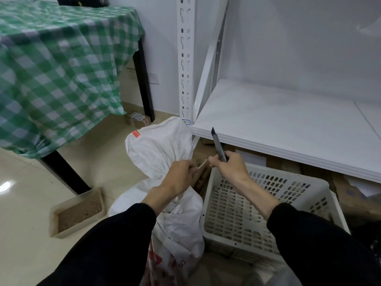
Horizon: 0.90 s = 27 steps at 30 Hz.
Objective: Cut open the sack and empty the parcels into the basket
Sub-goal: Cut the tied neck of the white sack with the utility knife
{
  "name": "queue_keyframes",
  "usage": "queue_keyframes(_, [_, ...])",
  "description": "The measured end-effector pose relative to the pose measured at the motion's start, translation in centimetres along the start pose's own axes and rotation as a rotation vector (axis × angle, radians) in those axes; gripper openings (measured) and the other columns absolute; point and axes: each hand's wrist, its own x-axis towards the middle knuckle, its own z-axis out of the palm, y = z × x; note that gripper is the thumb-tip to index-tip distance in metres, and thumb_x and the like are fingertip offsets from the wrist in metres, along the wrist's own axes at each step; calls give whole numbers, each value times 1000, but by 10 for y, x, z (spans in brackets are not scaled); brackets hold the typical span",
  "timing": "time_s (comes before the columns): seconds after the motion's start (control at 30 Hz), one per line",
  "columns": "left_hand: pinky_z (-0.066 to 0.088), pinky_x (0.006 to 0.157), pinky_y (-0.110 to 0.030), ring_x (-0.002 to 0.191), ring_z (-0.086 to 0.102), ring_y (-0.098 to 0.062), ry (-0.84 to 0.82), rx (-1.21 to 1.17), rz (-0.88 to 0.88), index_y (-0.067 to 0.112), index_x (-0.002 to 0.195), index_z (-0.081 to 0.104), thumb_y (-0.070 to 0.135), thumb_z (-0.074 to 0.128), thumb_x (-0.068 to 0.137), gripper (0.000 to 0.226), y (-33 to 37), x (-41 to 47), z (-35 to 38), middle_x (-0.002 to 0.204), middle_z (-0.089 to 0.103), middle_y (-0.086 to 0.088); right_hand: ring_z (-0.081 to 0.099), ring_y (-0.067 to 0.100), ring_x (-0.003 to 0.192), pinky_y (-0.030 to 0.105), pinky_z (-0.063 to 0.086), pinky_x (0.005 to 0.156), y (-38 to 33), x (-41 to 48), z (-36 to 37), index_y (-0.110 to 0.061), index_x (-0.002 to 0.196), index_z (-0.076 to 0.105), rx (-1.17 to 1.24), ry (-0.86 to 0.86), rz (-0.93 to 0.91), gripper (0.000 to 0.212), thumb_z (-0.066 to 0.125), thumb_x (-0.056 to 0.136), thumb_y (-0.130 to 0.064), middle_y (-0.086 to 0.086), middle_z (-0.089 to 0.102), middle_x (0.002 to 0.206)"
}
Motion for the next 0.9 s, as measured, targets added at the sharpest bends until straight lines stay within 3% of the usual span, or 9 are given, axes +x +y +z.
queue_keyframes(0.17, [43, 70, -25, 82, 62, -22, 35, -24, -179, -3, 94, 68, 11, 50, 98, 23, 7, 11, 13, 92, 71, -14, 47, 12, 62, 24, 38, 56, 4, 5, -23, -6, 104, 61, 133, -84, 155, 17, 54, 96, -20, 1, 56, 74])
queue_keyframes(0.27, [49, 67, -30, 75, 65, -25, 1, -68, -225, -5, 90, 67, 12, 50, 98, 25, 16, 13, 21, 86, 70, -16, 49, 13, 64, 27, 41, 59, 15, 10, -54, -5, 111, 59, 127, -143, 182, 20, 56, 97, -18, 5, 55, 77])
queue_keyframes(0.4, [51, 51, -28, 45, 60, -8, -72, -124, -273, 3, 71, 64, 8, 51, 95, 28, 35, 9, 45, 65, 63, -11, 52, 13, 58, 25, 47, 53, 35, 0, -86, -7, 94, 59, 283, -123, 264, 6, 63, 94, -11, 7, 54, 71])
queue_keyframes(0.5, [52, 48, -27, 54, 64, -18, -159, -223, -343, 2, 63, 61, 4, 52, 94, 32, 51, 1, 67, 60, 64, -11, 60, 13, 59, 22, 49, 48, 50, -16, -85, -7, 89, 65, 287, 5, 316, 2, 67, 90, -7, 7, 64, 75])
queue_keyframes(0.57, [50, 45, -23, 53, 60, -16, -180, -242, -391, 6, 61, 58, 4, 52, 93, 33, 53, -5, 81, 59, 62, -8, 67, 15, 72, 23, 54, 58, 67, -27, -79, -8, 97, 71, 249, 89, 340, 11, 72, 87, -9, 6, 73, 88])
queue_keyframes(0.67, [54, 50, -24, 55, 61, -16, -188, -230, -400, 6, 66, 61, 7, 51, 95, 30, 49, -19, 96, 65, 65, -9, 69, 15, 91, 31, 57, 86, 103, -49, -67, -16, 102, 76, -12, 198, 325, 22, 78, 81, -20, -1, 75, 97])
queue_keyframes(0.73, [54, 50, -26, 54, 61, -17, -200, -227, -381, 7, 64, 60, 8, 52, 94, 32, 40, -34, 108, 62, 64, -8, 69, 14, 93, 33, 56, 90, 127, -71, -55, -17, 99, 77, -99, 170, 332, 22, 80, 78, -22, -4, 75, 93])
queue_keyframes(0.83, [59, 61, -32, 65, 67, -23, -177, -144, -361, 6, 70, 62, 6, 52, 90, 23, 15, -58, 121, 69, 68, -10, 68, 11, 84, 23, 58, 72, 166, -108, -44, -16, 94, 76, -185, 99, 336, 23, 85, 74, -21, -6, 72, 84])
queue_keyframes(0.9, [61, 70, -40, 73, 71, -28, -118, -144, -360, 6, 78, 64, 5, 52, 88, 16, 0, -66, 128, 75, 72, -13, 62, 7, 80, 8, 44, 57, 192, -127, -45, -17, 94, 74, -298, 32, 316, 24, 84, 75, -28, -7, 68, 82])
